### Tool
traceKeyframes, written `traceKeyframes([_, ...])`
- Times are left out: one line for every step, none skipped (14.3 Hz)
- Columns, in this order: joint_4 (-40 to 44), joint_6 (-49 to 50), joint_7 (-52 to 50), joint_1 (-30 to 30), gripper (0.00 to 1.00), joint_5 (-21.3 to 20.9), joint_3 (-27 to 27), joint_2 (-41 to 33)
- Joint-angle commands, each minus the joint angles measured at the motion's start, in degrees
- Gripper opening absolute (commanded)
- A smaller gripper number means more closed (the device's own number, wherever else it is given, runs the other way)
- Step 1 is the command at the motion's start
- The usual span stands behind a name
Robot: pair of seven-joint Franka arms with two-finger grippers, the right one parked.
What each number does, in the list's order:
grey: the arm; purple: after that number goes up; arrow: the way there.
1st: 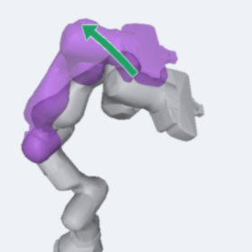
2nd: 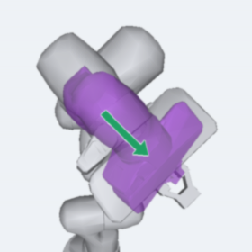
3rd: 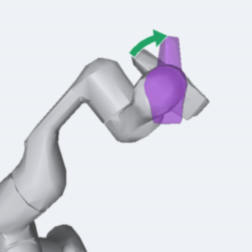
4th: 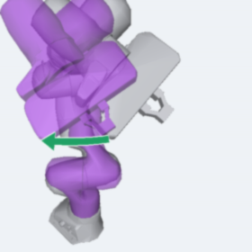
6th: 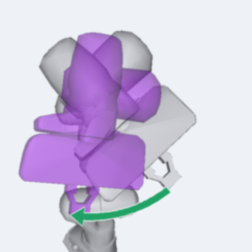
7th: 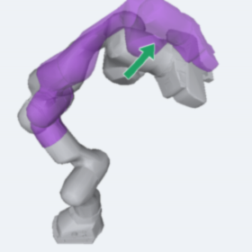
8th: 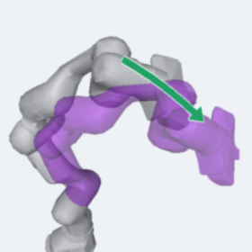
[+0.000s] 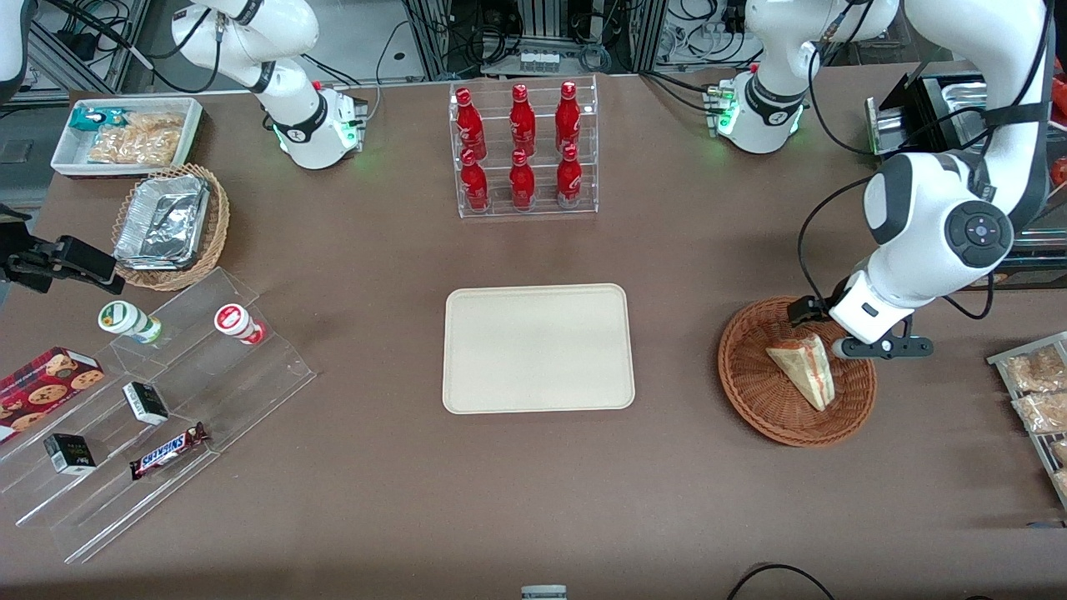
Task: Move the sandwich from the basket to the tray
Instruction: 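Move the left gripper over the wrapped sandwich in the wicker basket, then lower the left gripper and close it on the sandwich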
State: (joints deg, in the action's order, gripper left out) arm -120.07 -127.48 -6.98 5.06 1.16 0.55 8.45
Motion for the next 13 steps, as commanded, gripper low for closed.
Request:
traceKeyframes([-4.5,-6.9,-8.5,-0.1,1.00,0.5,0.0,-0.1])
traceKeyframes([-4.5,-7.8,-11.5,-0.2,1.00,0.6,0.0,0.5])
traceKeyframes([-4.1,-8.8,-14.4,-0.6,1.00,0.7,0.0,1.7])
traceKeyframes([-4.1,-10.6,-17.5,-1.4,1.00,0.9,0.0,2.5])
traceKeyframes([-4.0,-12.2,-20.6,-1.6,1.00,0.9,0.0,3.6])
traceKeyframes([-4.0,-14.2,-23.3,-1.6,1.00,0.9,0.0,4.7])
traceKeyframes([-4.0,-15.9,-24.7,-1.6,1.00,0.9,0.0,5.7])
traceKeyframes([-3.9,-16.8,-25.1,-1.7,1.00,0.9,0.0,6.7])
traceKeyframes([-3.3,-16.8,-25.3,-1.8,1.00,0.9,0.0,7.7])
traceKeyframes([-3.1,-16.8,-25.8,-1.8,1.00,0.9,0.0,8.7])
traceKeyframes([-2.4,-16.8,-27.4,-1.8,1.00,0.9,0.0,9.6])
traceKeyframes([-2.2,-16.8,-29.0,-1.8,1.00,0.9,0.0,10.1])
traceKeyframes([-2.3,-16.8,-30.2,-1.7,0.93,0.9,0.0,10.2])
